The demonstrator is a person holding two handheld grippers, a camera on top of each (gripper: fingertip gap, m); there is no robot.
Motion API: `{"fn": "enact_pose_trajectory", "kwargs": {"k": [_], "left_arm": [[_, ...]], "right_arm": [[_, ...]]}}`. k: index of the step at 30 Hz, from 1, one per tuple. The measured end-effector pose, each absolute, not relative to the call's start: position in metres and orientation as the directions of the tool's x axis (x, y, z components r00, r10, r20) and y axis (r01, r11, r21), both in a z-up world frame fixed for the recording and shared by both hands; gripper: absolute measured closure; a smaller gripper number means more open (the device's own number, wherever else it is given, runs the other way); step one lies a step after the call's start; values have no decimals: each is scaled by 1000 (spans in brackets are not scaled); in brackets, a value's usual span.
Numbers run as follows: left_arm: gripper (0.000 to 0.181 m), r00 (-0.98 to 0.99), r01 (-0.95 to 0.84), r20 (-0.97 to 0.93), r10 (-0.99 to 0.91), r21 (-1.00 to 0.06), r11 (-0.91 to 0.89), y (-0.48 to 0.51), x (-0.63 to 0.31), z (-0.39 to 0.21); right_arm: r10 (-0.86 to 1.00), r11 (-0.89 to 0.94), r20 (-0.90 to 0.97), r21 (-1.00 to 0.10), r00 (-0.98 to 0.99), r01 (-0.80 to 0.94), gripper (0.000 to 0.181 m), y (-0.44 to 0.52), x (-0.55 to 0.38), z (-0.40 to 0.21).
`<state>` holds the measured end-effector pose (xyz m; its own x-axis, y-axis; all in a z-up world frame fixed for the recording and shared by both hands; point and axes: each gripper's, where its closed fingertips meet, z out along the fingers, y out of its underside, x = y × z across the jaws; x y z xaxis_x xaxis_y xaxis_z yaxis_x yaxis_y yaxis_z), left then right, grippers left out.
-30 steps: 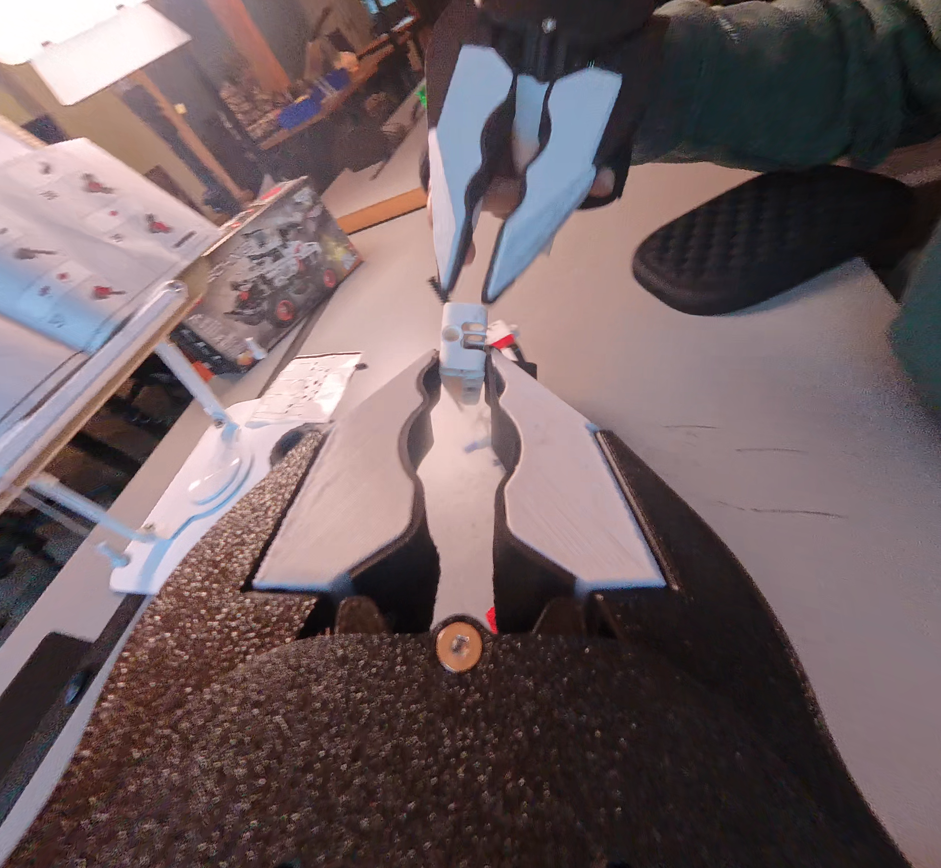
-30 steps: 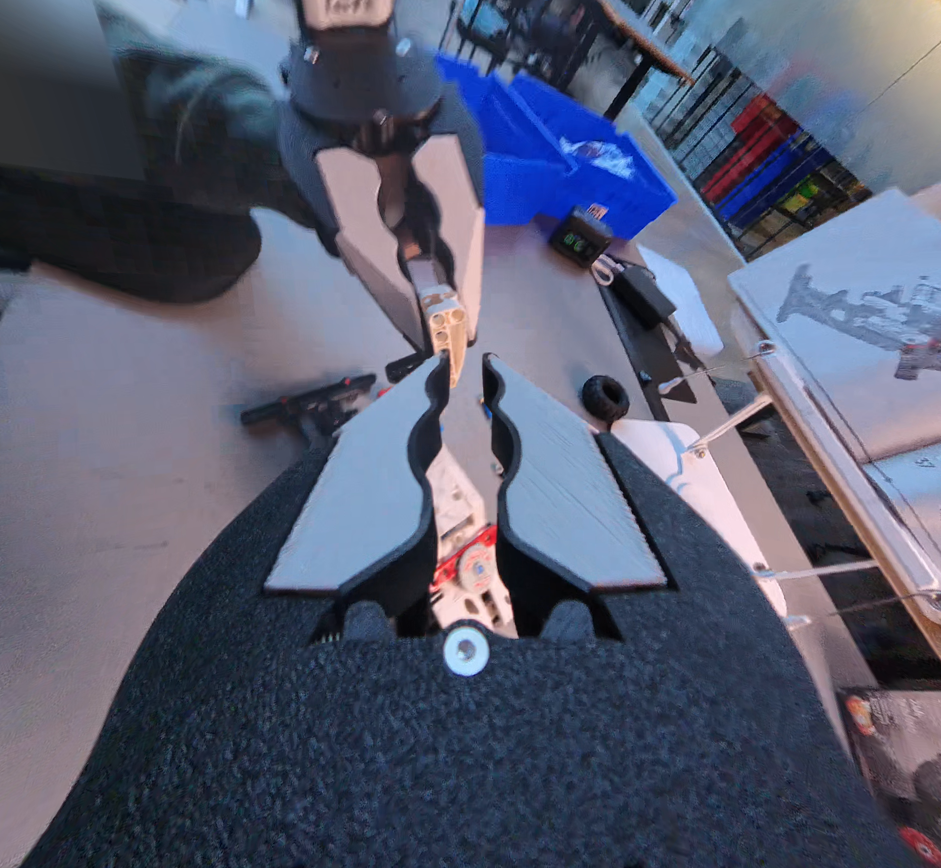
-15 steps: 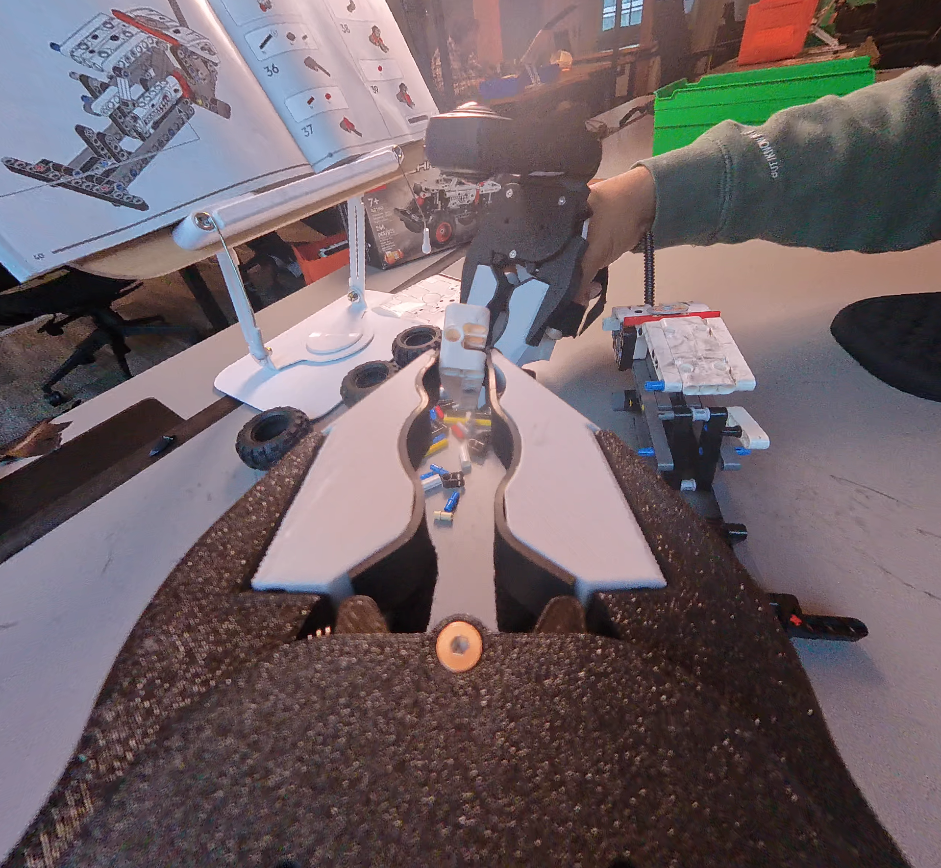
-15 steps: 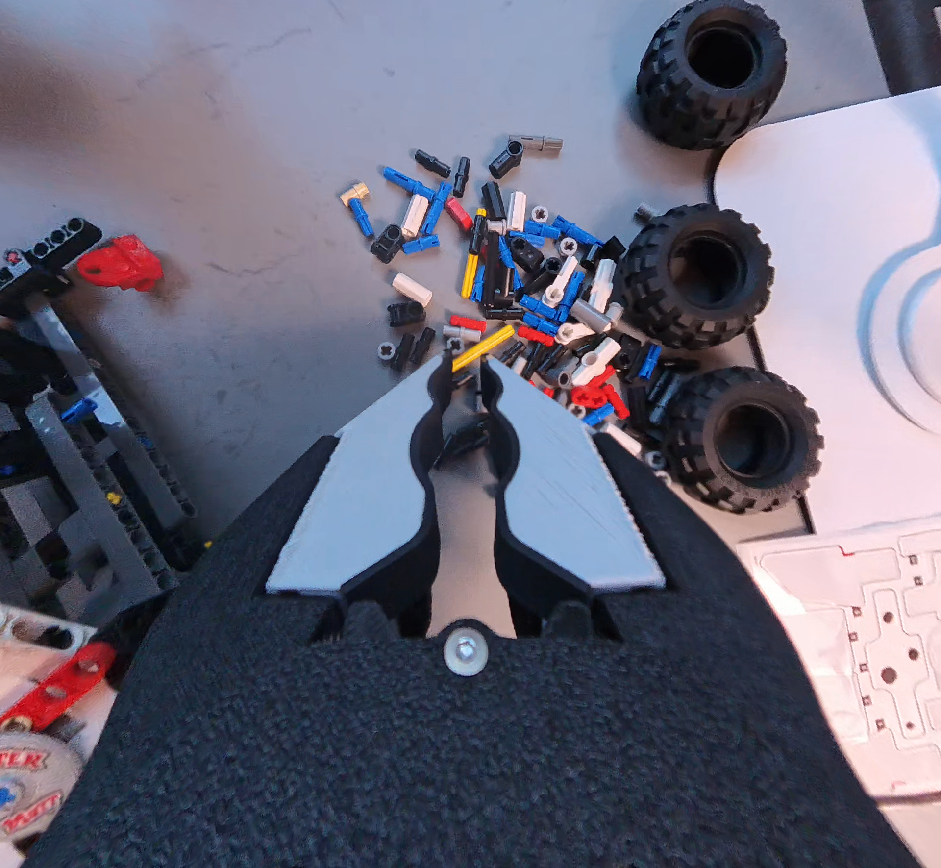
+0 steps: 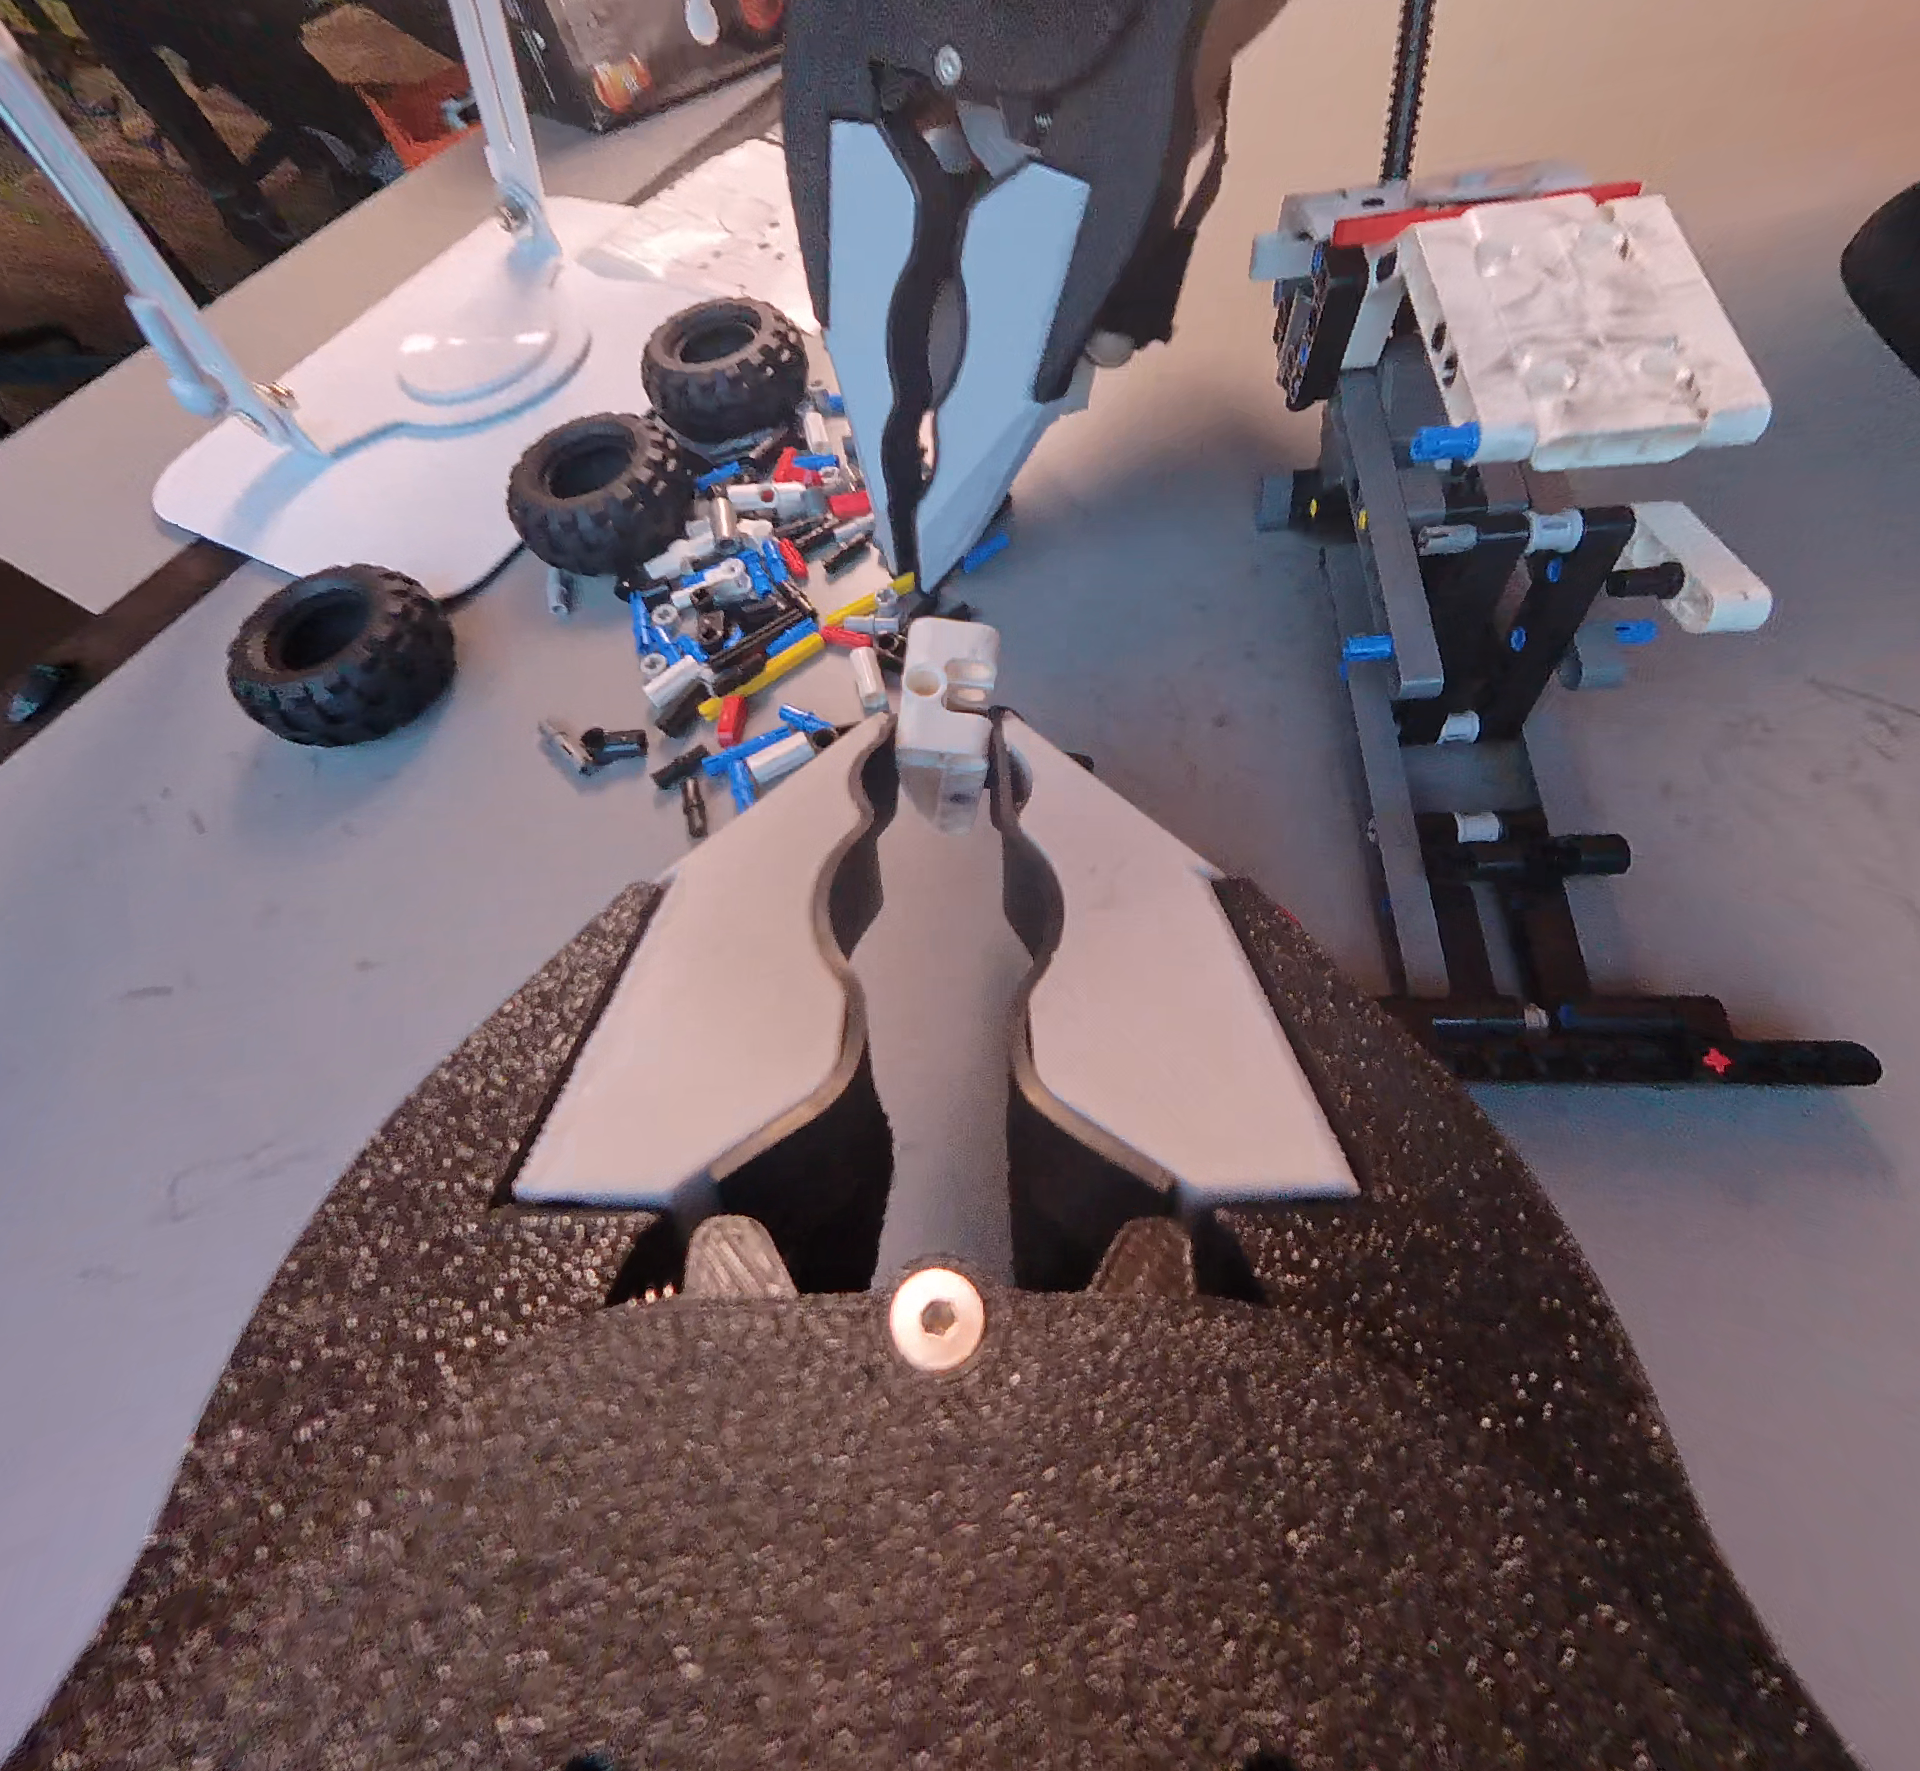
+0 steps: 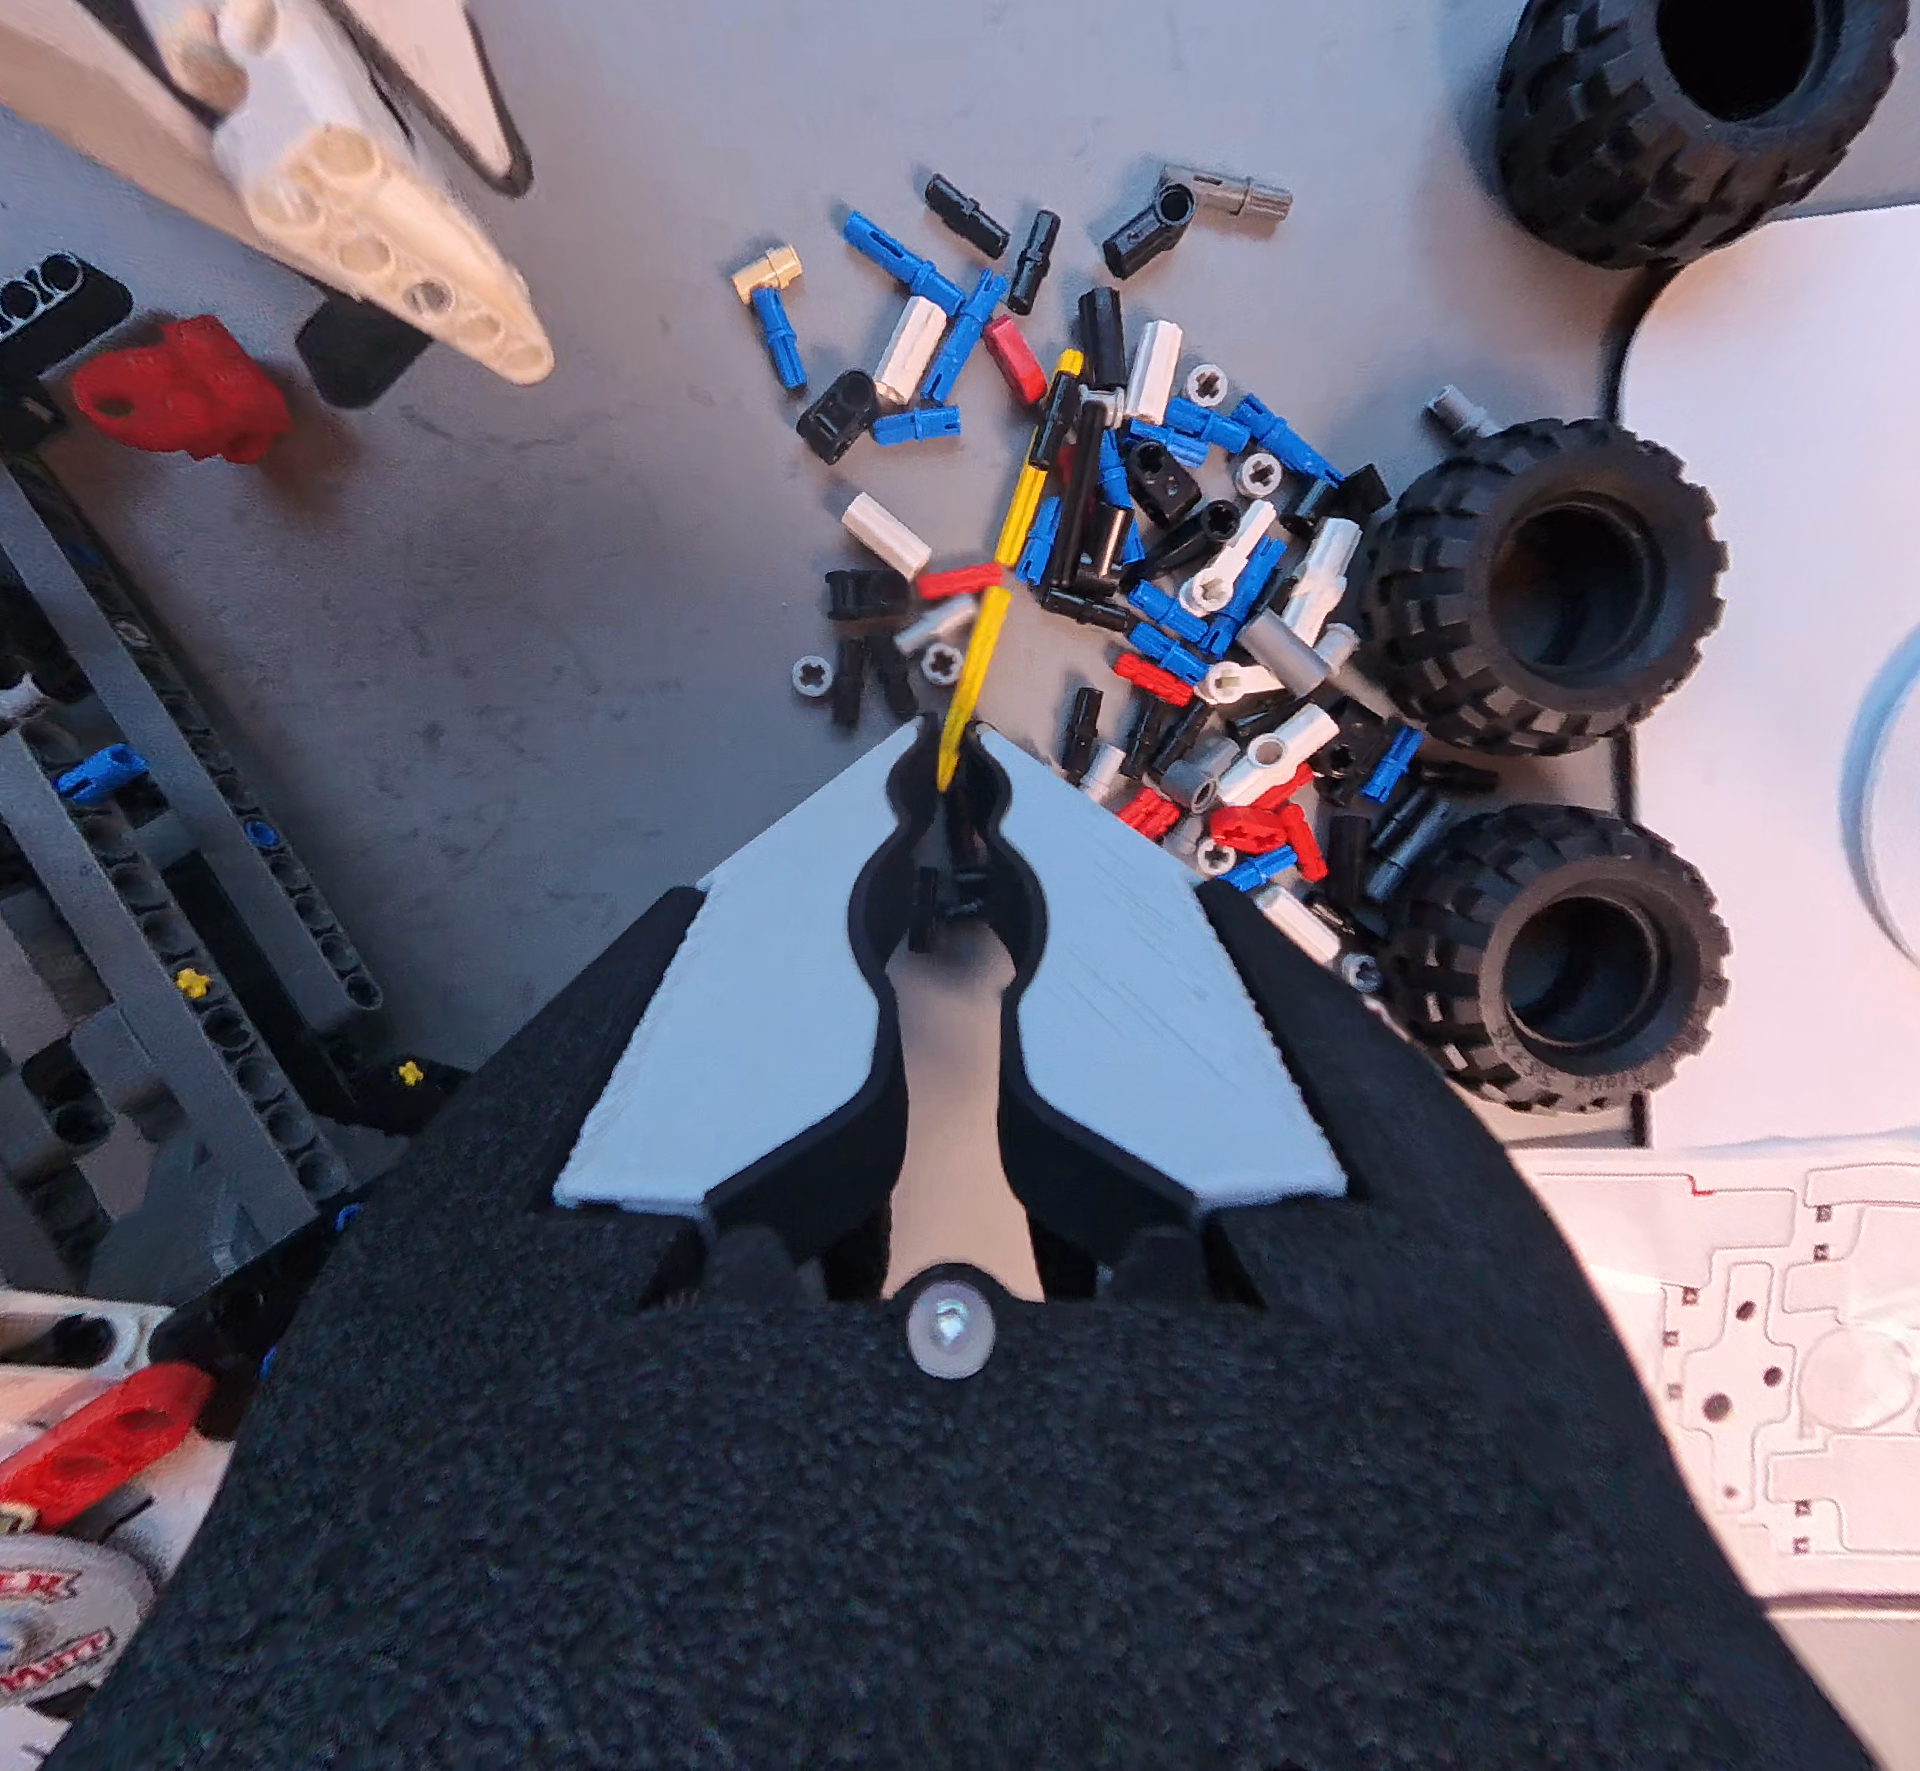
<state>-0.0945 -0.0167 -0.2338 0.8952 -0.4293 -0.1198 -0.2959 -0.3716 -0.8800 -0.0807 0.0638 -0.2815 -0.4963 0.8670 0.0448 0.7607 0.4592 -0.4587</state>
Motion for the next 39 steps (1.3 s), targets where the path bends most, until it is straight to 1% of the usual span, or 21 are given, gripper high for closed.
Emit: {"fn": "enact_pose_trajectory", "kwargs": {"k": [3, 4, 6, 9, 11, 15, 21, 27, 30, 34, 39], "left_arm": [[165, 885, -312, -110, -452, -861, -401, -19, -90, -243], [165, 884, -317, -108, -455, -854, -413, -19, -90, -246], [165, 878, -332, -115, -464, -845, -419, -20, -89, -248], [165, 870, -354, -122, -477, -828, -434, -21, -87, -253], [165, 863, -370, -121, -491, -812, -451, -23, -85, -257], [165, 849, -401, -117, -516, -778, -483, -28, -84, -266], [164, 837, -374, -37, -547, -768, -520, -42, -89, -267], [159, 827, -353, 32, -561, -747, -563, -59, -98, -271], [147, 823, -374, 16, -568, -738, -562, -64, -101, -270], [146, 821, -418, -36, -570, -718, -557, -72, -107, -264], [148, 811, -436, -38, -584, -705, -559, -86, -108, -258]], "right_arm": [[881, 407, -14, -488, -473, 772, 179, 65, -81, -281], [877, 416, -2, -496, -480, 762, 179, 67, -81, -281], [863, 469, 80, -497, -499, 730, 179, 75, -81, -280], [829, 514, 113, -544, -548, 664, 179, 73, -72, -264], [817, 541, 162, -545, -553, 640, 179, 79, -63, -252], [850, 500, 186, -576, -492, 647, 179, 95, -40, -231], [895, 435, 224, -629, -385, 645, 179, 112, -6, -215], [919, 391, 249, -686, -307, 614, 179, 120, 18, -195], [922, 384, 255, -696, -290, 607, 179, 121, 25, -193], [924, 381, 265, -709, -277, 593, 179, 119, 30, -190], [929, 369, 274, -743, -249, 559, 179, 118, 35, -176]]}}
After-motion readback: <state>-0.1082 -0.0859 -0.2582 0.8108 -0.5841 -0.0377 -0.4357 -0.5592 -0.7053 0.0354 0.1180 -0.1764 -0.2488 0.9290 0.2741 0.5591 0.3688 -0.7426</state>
